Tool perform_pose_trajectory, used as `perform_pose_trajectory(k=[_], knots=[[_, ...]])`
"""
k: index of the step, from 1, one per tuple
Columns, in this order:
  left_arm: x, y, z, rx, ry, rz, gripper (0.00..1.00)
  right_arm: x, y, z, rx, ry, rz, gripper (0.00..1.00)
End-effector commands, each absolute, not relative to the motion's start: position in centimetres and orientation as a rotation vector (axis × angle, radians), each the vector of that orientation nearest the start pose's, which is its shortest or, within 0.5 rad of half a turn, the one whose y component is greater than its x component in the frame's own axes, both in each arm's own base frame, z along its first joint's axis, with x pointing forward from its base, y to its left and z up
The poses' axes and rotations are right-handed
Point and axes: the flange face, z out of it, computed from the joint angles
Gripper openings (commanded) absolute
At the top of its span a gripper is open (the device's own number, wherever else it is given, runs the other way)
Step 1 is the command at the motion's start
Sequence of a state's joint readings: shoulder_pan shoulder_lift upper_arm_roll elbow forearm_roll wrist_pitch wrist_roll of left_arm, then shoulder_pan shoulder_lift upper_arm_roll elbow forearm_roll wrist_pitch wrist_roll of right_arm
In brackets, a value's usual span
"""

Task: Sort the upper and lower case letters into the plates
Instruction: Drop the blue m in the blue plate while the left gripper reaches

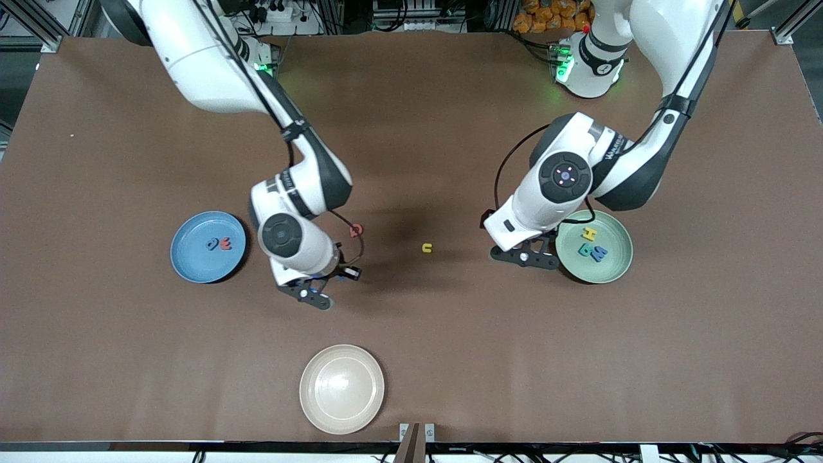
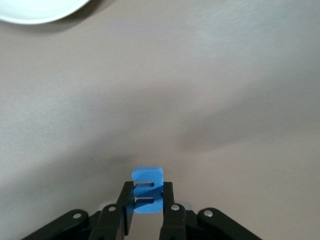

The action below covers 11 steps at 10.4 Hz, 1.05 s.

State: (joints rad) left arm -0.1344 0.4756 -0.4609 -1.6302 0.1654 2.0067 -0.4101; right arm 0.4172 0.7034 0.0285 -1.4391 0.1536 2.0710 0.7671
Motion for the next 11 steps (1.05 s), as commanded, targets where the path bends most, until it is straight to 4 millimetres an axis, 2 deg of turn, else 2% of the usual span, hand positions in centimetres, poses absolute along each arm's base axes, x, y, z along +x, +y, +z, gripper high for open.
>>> perform_pose_trajectory(k=[1, 3, 4, 5, 6, 7, 9, 11], knots=[[55.9, -38.8, 36.0, -3.208, 0.438, 0.001, 1.0, 65.3, 24.2, 31.1, -2.942, 0.543, 0.348, 0.0], [53.8, -44.5, 35.0, -3.224, 0.609, -0.082, 1.0, 65.9, 16.9, 32.3, -2.938, 0.467, 0.459, 0.0], [53.3, -47.0, 34.3, -3.224, 0.703, -0.125, 1.0, 65.4, 15.0, 31.9, -2.936, 0.455, 0.494, 0.0], [52.7, -49.6, 33.0, -3.189, 0.895, -0.163, 1.0, 64.5, 13.0, 31.2, -2.935, 0.427, 0.516, 0.0], [51.5, -52.4, 31.7, -3.188, 1.007, -0.206, 1.0, 63.8, 10.5, 30.8, -2.927, 0.411, 0.532, 0.0], [50.5, -54.3, 30.3, -3.187, 1.07, -0.293, 1.0, 63.1, 9.1, 30.3, -2.932, 0.41, 0.55, 0.0], [48.3, -57.4, 26.9, -3.088, 1.257, -0.437, 1.0, 61.4, 4.8, 28.5, -2.923, 0.386, 0.554, 0.0], [48.4, -58.8, 23.7, -2.961, 1.469, -0.546, 1.0, 59.4, 0.6, 25.9, -2.934, 0.331, 0.514, 0.0]])
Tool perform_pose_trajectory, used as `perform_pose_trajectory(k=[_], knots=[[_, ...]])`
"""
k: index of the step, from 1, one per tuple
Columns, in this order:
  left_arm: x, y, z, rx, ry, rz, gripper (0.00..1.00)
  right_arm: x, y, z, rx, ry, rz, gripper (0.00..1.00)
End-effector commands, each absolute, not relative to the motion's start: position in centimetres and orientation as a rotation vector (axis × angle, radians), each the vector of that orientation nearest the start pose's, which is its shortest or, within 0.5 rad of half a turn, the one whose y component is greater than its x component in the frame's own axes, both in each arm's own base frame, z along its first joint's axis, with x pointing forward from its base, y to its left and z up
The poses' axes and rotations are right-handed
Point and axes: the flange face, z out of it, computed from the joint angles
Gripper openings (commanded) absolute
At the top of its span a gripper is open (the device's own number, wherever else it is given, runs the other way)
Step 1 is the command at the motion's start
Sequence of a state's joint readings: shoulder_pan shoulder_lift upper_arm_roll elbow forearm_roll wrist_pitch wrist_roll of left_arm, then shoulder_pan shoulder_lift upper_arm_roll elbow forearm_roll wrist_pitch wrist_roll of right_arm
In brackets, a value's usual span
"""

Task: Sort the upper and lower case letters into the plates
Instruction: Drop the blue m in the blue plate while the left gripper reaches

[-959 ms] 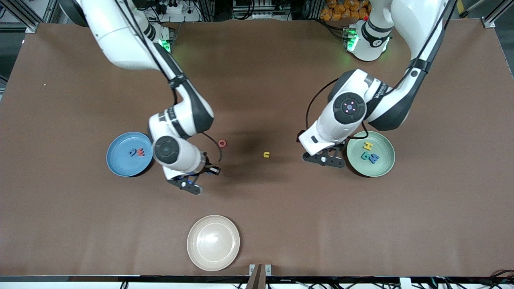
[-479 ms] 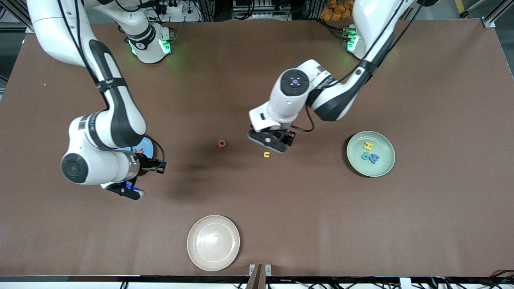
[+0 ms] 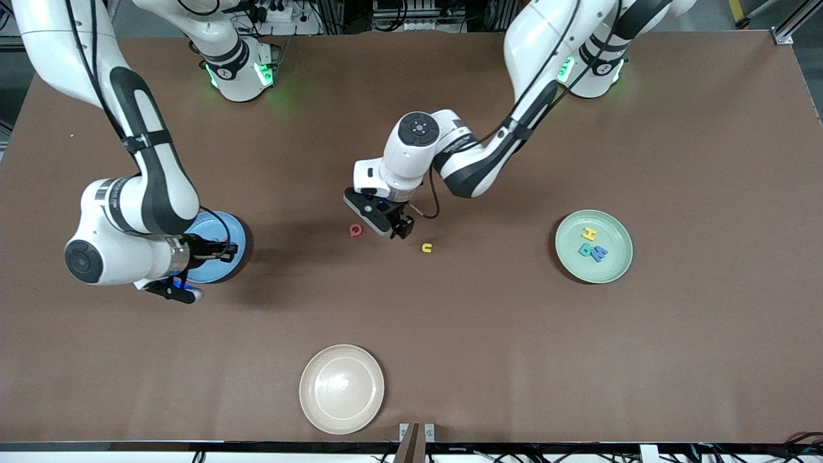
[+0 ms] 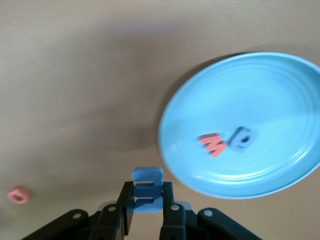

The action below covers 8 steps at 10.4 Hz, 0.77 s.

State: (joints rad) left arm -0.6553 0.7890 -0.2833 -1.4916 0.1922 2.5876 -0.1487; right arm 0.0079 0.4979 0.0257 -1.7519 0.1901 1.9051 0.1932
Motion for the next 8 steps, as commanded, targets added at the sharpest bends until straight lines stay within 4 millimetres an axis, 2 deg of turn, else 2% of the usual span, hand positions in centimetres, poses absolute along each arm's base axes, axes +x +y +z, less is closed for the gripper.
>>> perform_pose_trajectory(k=[1, 2, 4, 8], knots=[[48.4, -59.5, 22.3, -2.953, 1.503, -0.566, 1.0, 58.9, -1.3, 25.5, -2.947, 0.301, 0.516, 0.0], [46.9, -61.2, 21.3, -2.937, 1.545, -0.573, 1.0, 58.7, -3.3, 25.2, -2.943, 0.275, 0.5, 0.0], [46.0, -62.1, 20.1, -2.918, 1.554, -0.574, 1.0, 57.6, -6.1, 23.3, -2.947, 0.238, 0.465, 0.0], [45.1, -62.8, 19.4, -2.907, 1.59, -0.595, 0.97, 57.5, -6.3, 22.7, -2.946, 0.24, 0.466, 0.0]])
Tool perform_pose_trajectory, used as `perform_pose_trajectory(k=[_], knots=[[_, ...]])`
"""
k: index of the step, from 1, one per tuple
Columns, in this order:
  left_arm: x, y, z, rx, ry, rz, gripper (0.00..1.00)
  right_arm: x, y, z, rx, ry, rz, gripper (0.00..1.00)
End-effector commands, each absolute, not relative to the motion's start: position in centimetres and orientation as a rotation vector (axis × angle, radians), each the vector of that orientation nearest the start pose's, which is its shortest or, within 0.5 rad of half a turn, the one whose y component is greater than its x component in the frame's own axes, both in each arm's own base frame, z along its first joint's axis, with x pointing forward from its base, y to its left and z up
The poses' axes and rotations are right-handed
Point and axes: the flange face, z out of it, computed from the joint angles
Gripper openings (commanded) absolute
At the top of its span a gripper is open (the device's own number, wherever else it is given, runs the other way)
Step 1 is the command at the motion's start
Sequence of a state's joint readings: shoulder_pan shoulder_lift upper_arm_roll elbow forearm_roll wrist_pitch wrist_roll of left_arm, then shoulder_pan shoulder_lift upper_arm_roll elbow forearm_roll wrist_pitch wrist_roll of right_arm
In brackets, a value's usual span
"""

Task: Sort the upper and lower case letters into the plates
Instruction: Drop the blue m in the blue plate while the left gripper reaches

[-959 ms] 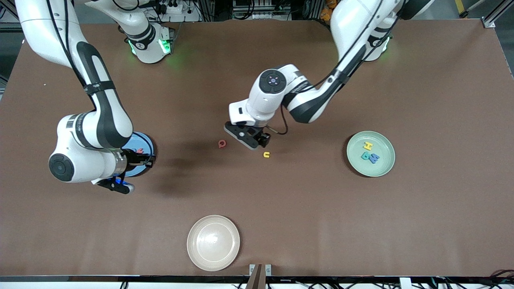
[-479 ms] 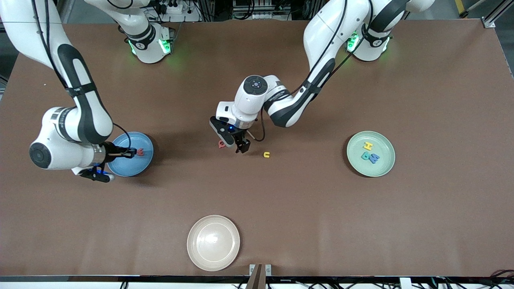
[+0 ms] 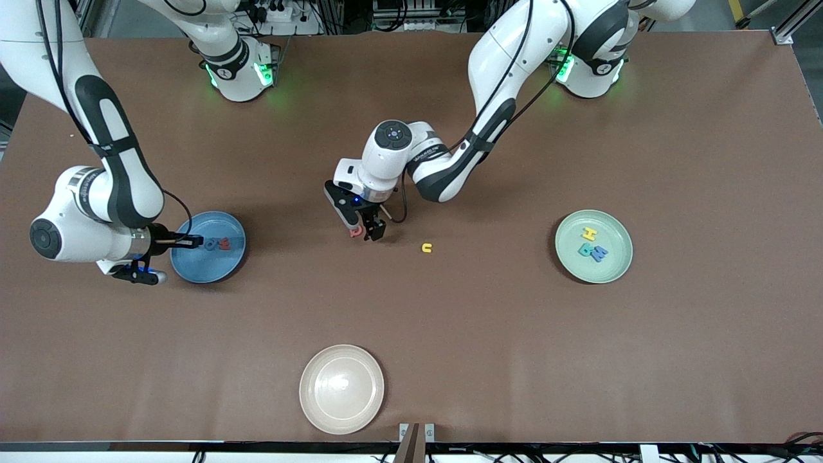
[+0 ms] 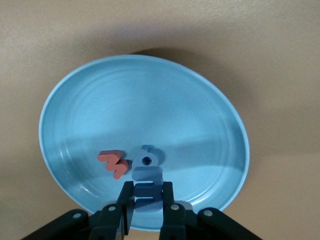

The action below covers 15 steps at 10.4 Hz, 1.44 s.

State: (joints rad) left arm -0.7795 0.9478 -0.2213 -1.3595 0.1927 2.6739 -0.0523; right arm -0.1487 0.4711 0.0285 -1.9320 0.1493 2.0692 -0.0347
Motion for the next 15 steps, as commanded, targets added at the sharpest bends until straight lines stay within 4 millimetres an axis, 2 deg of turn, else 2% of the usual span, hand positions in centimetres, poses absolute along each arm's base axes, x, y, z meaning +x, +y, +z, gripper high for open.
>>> perform_pose_trajectory(k=[1, 2, 3, 4, 5, 6, 8, 9, 10, 11, 12, 15], knots=[[45.2, -62.9, 19.1, -2.91, 1.591, -0.609, 0.95, 57.5, -6.2, 22.4, -2.947, 0.233, 0.471, 0.0], [45.3, -63.1, 18.9, -2.911, 1.592, -0.618, 0.9, 57.6, -6.0, 22.1, -2.952, 0.227, 0.465, 0.0], [45.3, -63.3, 18.7, -2.91, 1.596, -0.623, 0.86, 57.6, -6.1, 22.1, -2.951, 0.235, 0.463, 0.07], [45.4, -63.1, 18.2, -2.892, 1.593, -0.625, 0.83, 57.7, -6.1, 22.0, -2.951, 0.251, 0.466, 0.38], [44.9, -63.4, 18.0, -2.879, 1.595, -0.631, 0.83, 57.7, -6.0, 22.1, -2.949, 0.266, 0.468, 0.93], [44.8, -63.5, 17.8, -2.875, 1.596, -0.636, 0.83, 57.9, -6.0, 22.3, -2.946, 0.286, 0.471, 1.0], [44.6, -63.5, 17.2, -2.871, 1.602, -0.631, 0.83, 59.1, -5.6, 24.7, -2.926, 0.373, 0.521, 1.0], [44.6, -63.5, 17.3, -2.869, 1.606, -0.636, 0.83, 60.1, -4.8, 26.5, -2.922, 0.405, 0.534, 1.0], [44.4, -63.6, 16.9, -2.866, 1.613, -0.629, 0.82, 61.0, -3.2, 28.0, -2.929, 0.422, 0.536, 1.0], [44.6, -63.4, 16.7, -2.853, 1.618, -0.632, 0.81, 61.6, -2.2, 29.0, -2.933, 0.453, 0.529, 1.0], [44.7, -63.4, 16.5, -2.85, 1.615, -0.633, 0.8, 61.9, -1.2, 29.8, -2.937, 0.468, 0.521, 1.0], [44.2, -64.0, 16.3, -2.853, 1.618, -0.638, 0.74, 62.3, -0.1, 31.7, -2.907, 0.473, 0.5, 1.0]])
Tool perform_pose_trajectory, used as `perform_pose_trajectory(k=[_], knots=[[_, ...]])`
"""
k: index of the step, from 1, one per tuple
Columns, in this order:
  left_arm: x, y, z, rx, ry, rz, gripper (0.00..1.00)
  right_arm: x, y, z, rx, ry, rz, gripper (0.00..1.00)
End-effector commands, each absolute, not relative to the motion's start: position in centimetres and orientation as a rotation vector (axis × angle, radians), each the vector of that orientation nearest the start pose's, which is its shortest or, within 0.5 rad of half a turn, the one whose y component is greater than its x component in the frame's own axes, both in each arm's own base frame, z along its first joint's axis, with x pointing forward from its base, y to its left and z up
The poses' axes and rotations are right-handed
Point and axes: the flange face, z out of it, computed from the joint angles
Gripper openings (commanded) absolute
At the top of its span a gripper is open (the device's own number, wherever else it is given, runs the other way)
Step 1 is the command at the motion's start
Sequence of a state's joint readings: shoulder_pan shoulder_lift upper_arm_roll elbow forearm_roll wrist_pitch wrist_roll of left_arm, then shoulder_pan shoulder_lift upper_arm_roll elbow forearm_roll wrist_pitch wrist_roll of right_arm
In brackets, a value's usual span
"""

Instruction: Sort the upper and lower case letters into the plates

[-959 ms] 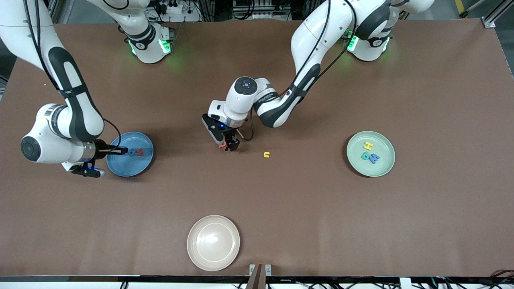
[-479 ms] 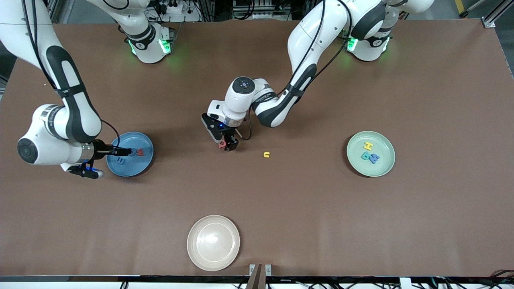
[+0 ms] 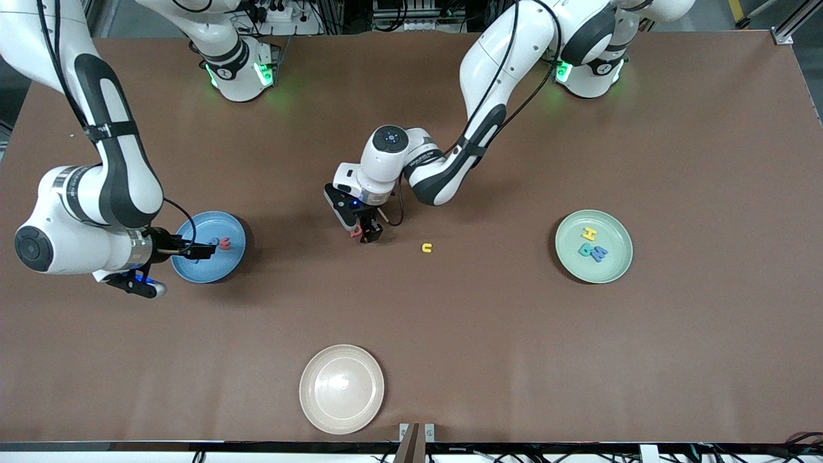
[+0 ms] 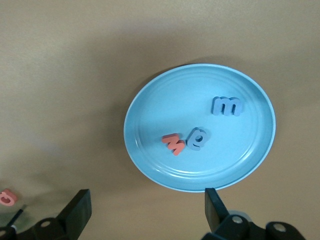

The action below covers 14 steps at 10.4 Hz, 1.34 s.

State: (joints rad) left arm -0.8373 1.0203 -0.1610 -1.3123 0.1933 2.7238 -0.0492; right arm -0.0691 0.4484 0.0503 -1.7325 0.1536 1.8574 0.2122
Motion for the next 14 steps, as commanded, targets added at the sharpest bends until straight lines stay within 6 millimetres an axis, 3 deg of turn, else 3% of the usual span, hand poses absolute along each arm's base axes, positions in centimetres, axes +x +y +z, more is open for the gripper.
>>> perform_pose_trajectory(k=[1, 4, 6, 11, 14], knots=[[44.2, -64.0, 16.1, -2.856, 1.616, -0.635, 0.72, 62.6, 0.0, 32.2, -2.904, 0.472, 0.487, 1.0], [44.2, -64.0, 15.7, -2.852, 1.621, -0.633, 0.67, 63.1, 0.6, 34.0, -2.905, 0.452, 0.468, 1.0], [44.2, -64.0, 15.8, -2.853, 1.619, -0.635, 0.58, 63.1, 0.6, 34.5, -2.906, 0.451, 0.456, 1.0], [44.1, -63.9, 16.0, -2.897, 1.559, -0.627, 0.03, 63.1, 0.7, 34.6, -2.908, 0.446, 0.454, 1.0], [43.7, -64.3, 18.2, -3.009, 1.383, -0.61, 0.0, 63.1, 0.7, 34.6, -2.908, 0.446, 0.454, 1.0]])
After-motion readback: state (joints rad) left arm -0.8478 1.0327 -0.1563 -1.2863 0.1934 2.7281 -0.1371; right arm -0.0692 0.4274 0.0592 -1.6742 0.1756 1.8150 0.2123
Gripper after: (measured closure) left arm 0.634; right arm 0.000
